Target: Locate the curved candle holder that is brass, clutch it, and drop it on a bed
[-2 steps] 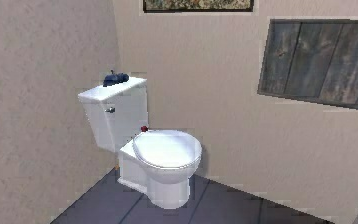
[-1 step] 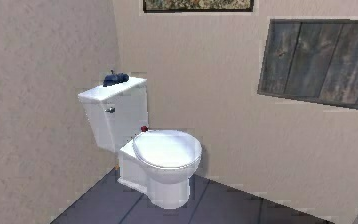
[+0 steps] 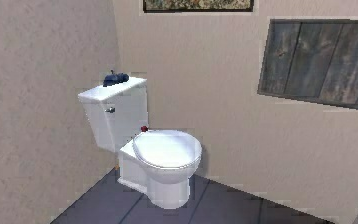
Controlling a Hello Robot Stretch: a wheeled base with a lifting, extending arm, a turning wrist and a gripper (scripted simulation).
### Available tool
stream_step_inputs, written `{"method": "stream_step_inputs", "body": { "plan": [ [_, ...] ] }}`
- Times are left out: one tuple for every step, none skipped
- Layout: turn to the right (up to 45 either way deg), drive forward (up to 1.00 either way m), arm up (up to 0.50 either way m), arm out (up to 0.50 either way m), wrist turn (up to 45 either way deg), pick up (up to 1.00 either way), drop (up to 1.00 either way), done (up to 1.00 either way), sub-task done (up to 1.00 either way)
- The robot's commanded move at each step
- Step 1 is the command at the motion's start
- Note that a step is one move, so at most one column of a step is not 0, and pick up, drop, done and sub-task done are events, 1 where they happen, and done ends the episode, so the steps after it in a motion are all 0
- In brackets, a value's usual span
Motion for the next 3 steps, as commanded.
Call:
{"method": "stream_step_inputs", "body": {
  "plan": [
    [0.0, 0.0, 0.0, 0.0, -45.0, 0.0, 0.0, 0.0, 0.0],
    [0.0, 0.0, 0.0, 0.0, -18.0, 0.0, 0.0, 0.0, 0.0],
    [0.0, 0.0, 0.0, -0.1, 0.0, 0.0, 0.0, 0.0, 0.0]
  ]
}}
